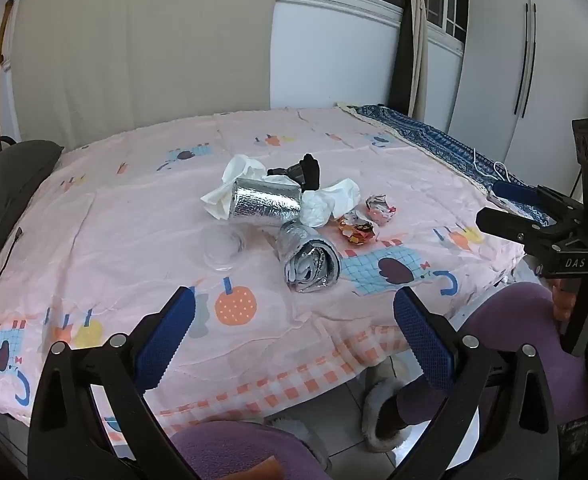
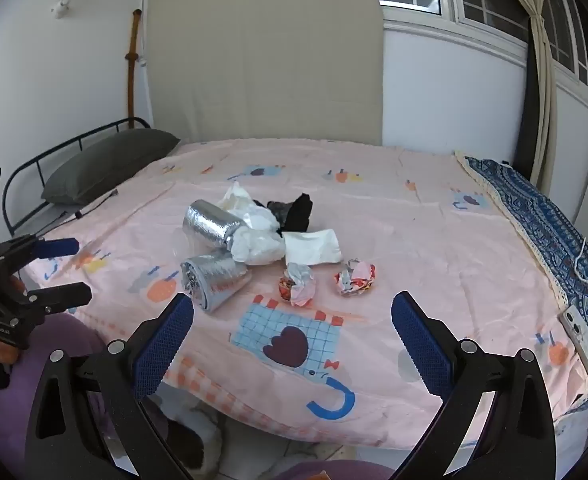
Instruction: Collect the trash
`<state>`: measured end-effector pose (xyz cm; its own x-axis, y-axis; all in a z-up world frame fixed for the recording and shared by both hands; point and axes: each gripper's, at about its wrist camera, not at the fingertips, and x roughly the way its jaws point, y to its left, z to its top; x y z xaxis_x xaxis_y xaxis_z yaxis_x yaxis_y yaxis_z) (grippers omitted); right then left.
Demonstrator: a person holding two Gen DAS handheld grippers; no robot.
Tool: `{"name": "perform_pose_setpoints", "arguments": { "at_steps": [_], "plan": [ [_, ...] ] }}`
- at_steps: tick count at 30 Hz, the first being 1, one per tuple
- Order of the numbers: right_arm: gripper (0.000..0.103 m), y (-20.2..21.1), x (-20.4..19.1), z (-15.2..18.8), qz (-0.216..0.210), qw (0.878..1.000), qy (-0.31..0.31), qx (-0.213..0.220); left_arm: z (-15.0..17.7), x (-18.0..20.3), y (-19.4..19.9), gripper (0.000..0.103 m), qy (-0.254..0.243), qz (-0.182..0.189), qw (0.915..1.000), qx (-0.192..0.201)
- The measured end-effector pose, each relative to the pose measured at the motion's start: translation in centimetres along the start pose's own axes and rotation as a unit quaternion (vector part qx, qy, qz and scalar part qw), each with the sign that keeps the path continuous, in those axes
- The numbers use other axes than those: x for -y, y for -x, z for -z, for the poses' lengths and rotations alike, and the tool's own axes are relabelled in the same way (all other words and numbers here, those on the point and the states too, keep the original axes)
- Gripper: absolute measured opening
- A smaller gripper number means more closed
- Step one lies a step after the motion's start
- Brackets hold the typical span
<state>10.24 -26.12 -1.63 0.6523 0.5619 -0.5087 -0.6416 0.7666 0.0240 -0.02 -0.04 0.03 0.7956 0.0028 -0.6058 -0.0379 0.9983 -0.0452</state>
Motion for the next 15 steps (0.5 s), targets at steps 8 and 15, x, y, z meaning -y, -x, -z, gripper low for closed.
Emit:
{"name": "perform_pose_setpoints", "arguments": {
  "at_steps": [8,15],
  "plan": [
    [0.096,-0.08,0.01,-0.14,-0.001,1.000,-0.003,-0.005,0.11,0.27,-0.08,0.097,0.002,-0.003,1.0000,-0.001],
    [0.096,0.16,0.25,0.07,-0.005,1.000,-0.005,0.003,0.32,0.39,-0.06,0.097,0.001,-0.003,1.0000,0.000]
  ]
}}
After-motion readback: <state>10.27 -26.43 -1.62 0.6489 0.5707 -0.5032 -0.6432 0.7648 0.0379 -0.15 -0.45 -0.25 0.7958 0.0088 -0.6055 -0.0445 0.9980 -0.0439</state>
